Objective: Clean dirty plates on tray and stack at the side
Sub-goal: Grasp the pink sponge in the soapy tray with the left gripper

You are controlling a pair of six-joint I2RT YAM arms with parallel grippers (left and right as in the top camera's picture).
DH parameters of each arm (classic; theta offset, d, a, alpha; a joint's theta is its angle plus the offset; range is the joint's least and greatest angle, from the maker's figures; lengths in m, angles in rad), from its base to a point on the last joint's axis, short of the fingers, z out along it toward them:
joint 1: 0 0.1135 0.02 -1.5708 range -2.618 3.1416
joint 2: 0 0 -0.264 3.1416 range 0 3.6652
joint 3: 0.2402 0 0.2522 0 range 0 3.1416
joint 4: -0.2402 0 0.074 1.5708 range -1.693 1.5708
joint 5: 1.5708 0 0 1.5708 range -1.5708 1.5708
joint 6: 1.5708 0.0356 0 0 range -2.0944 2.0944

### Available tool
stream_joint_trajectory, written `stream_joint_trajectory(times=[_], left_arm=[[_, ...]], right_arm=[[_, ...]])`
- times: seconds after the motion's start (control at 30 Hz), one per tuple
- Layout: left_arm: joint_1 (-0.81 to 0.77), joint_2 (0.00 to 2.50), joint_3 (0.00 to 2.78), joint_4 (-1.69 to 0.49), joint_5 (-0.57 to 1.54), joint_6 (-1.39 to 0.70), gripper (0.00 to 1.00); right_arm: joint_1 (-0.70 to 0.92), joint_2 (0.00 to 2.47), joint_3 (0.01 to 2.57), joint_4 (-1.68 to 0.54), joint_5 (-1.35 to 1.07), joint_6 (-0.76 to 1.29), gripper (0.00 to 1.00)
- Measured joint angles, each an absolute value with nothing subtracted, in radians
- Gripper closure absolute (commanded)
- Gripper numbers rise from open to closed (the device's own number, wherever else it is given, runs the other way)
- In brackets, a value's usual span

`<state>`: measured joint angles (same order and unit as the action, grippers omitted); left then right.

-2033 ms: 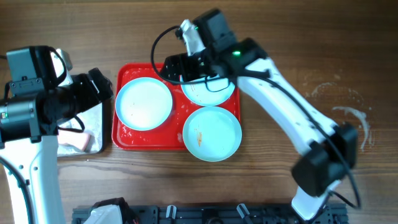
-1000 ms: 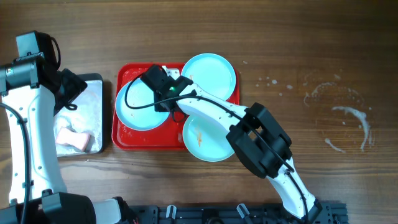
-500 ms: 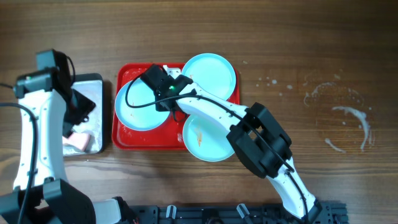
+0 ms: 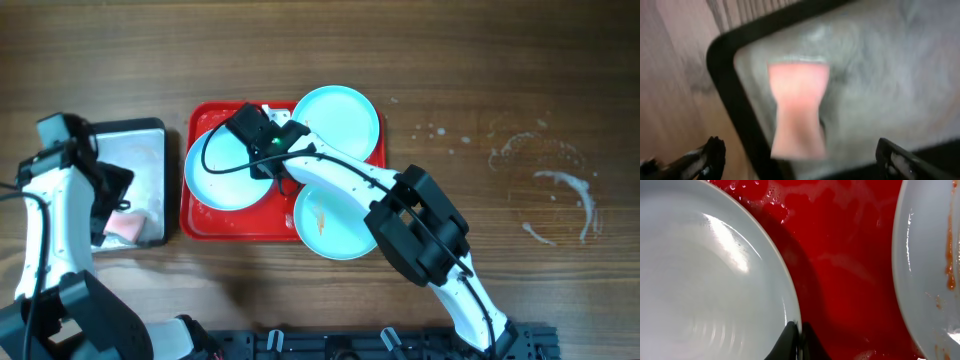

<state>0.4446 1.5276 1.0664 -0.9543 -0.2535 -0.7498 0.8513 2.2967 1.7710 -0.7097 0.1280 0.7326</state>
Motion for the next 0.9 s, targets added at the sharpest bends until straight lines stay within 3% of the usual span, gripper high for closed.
stream_joint_trajectory(times=[0.13,0.37,0.5,0.7,0.9], left_arm=[[0.494,1.528,0.982,-0.831,-0.255,-0.759,0.22],[0.494,1.528,0.865,-0.668,-0.227,-0.762,0.31],[0.494,1.528,0.804,-0.59,-0.222,-0.763,0.5],[0.494,1.528,0.76,-0.509,-0.219,-0.765,0.55],[0.494,1.567,0.741,-0.478,-0.22,-0.765,0.81]], right_arm=[[0.851,2.297,1.771,-0.71,0.128,0.733,0.96],[0.851,2.297,1.771,-0.71,0.128,0.728,0.96],[0.851,2.297,1.771,-0.709,0.128,0.714,0.96],[0.851,2.297,1.771,-0.709,0.128,0.71,0.96],[0.851,2.297,1.771,-0.709,0.128,0.709,0.96]])
